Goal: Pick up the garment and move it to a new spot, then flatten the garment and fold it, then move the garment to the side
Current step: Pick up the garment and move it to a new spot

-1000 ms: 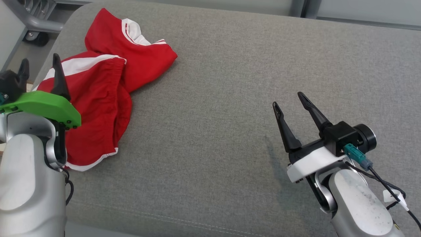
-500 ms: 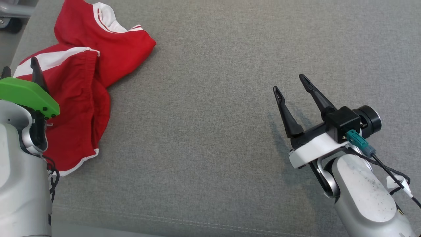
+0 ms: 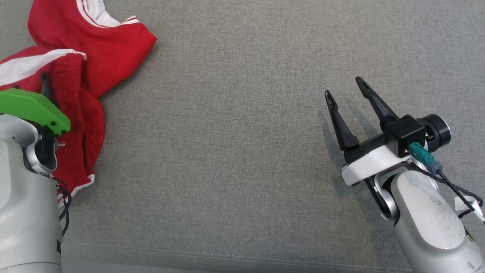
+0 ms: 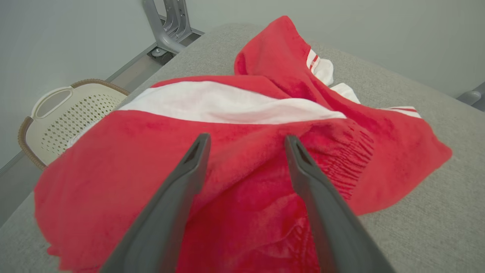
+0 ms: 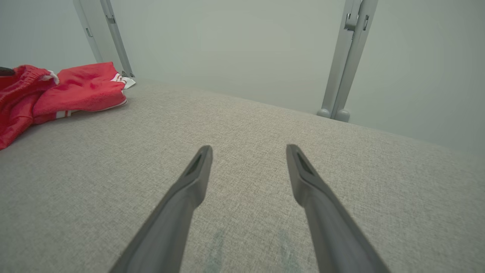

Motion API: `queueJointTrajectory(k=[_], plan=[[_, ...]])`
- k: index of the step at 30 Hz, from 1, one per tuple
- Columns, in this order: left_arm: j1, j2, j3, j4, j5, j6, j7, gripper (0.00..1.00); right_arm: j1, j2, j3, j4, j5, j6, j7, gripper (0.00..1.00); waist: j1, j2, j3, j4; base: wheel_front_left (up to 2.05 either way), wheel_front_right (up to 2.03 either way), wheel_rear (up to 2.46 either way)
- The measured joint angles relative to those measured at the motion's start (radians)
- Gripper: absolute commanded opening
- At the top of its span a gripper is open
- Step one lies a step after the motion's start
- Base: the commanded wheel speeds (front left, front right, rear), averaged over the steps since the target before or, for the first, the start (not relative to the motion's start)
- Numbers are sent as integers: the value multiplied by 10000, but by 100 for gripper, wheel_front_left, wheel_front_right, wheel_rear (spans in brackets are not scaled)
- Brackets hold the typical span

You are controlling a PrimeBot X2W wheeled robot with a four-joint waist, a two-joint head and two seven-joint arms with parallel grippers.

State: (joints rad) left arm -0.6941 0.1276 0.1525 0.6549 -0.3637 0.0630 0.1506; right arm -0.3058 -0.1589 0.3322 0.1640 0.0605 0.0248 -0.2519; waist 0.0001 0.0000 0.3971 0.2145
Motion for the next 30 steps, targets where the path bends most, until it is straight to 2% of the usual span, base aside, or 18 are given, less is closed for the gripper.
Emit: queueJointTrajectory(k=[10, 16, 17, 18, 19, 20, 30], plan=[[-276, 456, -232, 502, 209, -13, 159, 100, -164, -8, 35, -10, -4, 0, 0, 100, 0, 0, 351, -122, 0, 0, 0], [-386, 453, -430, 832, 360, -100, 132, 100, -166, -48, 0, 29, -15, -2, 0, 100, 0, 0, 511, -150, 0, 0, 0], [-398, 454, -462, 859, 360, -104, 61, 95, -169, -46, 0, 33, -17, -2, 0, 100, 0, 0, 521, -149, 0, 0, 0], [-414, 454, -481, 867, 360, -115, 21, 72, -174, -44, 2, 36, -17, -4, 0, 100, 0, 0, 529, -148, 0, 0, 0], [-434, 456, -520, 869, 364, -171, -82, 15, -183, -44, 2, 40, -17, -4, 0, 100, 0, 0, 536, -147, 0, 0, 0], [-453, 458, -564, 872, 399, -213, -159, 0, -195, -44, 0, 42, -19, -15, 0, 100, 0, 0, 541, -144, 0, 0, 0], [-592, 224, -541, 1099, 414, -458, -1156, 0, -240, -42, -119, 286, -31, -128, 0, 100, 0, 0, 300, 21, 0, 0, 0]])
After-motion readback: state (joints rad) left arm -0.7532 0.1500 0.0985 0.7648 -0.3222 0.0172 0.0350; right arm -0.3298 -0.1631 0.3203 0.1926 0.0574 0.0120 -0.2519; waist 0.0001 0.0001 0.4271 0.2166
